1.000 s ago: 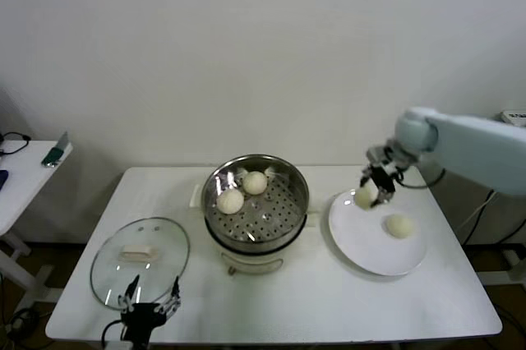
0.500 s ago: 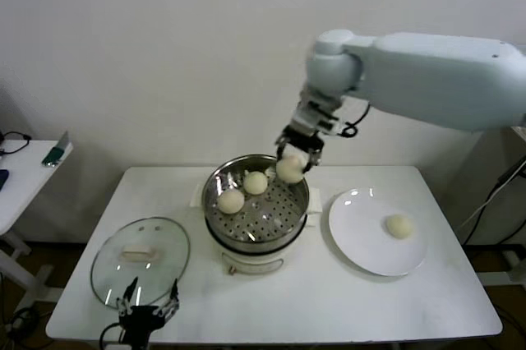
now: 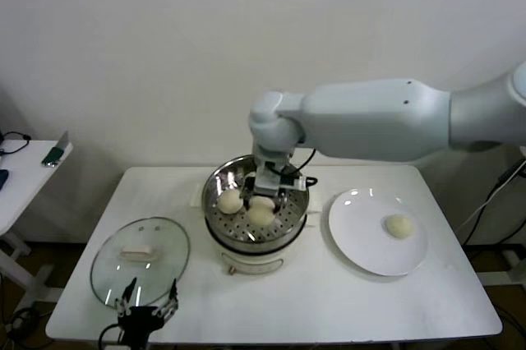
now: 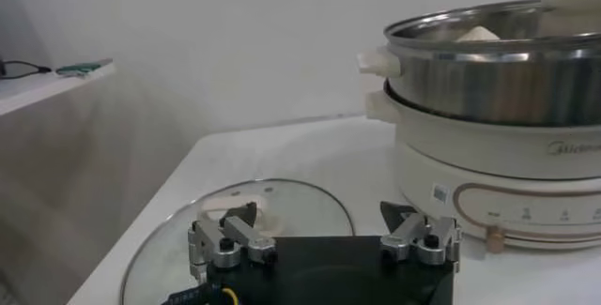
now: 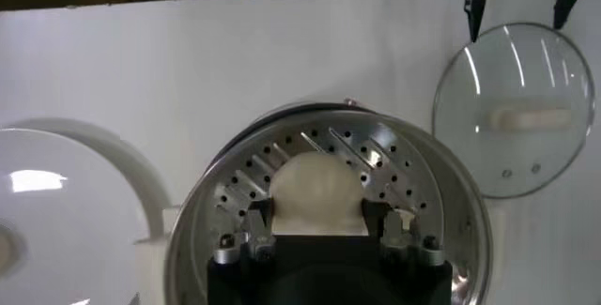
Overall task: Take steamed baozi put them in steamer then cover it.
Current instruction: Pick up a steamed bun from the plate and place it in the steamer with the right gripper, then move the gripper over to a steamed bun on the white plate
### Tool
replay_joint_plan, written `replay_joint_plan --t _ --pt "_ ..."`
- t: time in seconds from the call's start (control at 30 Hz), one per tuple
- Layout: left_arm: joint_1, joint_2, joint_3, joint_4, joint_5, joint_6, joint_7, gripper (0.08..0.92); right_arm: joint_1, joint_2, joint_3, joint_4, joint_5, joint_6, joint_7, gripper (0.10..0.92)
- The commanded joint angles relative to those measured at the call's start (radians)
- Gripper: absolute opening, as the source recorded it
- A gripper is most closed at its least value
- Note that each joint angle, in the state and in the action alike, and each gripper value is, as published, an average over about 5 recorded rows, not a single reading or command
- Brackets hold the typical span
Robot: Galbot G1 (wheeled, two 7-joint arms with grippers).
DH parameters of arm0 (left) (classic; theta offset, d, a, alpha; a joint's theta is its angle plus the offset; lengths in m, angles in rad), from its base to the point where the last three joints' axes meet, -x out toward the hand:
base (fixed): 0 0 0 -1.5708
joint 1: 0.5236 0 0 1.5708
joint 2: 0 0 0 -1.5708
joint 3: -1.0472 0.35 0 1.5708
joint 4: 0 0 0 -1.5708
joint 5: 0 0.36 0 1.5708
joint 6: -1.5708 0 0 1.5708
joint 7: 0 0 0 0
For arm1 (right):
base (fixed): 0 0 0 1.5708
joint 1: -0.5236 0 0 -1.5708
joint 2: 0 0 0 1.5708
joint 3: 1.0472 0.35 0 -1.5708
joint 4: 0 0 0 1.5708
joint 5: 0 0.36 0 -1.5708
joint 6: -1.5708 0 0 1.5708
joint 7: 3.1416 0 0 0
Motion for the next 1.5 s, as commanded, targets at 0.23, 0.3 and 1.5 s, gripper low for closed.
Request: replay_joint_plan --t 0.23,0.3,1.5 --pt "0.002 -0.001 0.0 0.002 0.0 -0.002 -0.001 0.823 -0.171 0.052 -0.001 -0.07 -0.137 0.001 0.085 0.636" --pt "0.001 -0.002 0.0 0.001 0.0 -0.002 -0.001 0.823 -0.17 0.053 -0.004 -0.075 -0.137 0.004 0.075 0.636" --pt "-0.022 0.0 -0.011 -0.009 -0.028 -0.013 0.004 0.823 -0.029 -0.612 -0.172 -0.389 0.37 -0.261 -0.156 0.823"
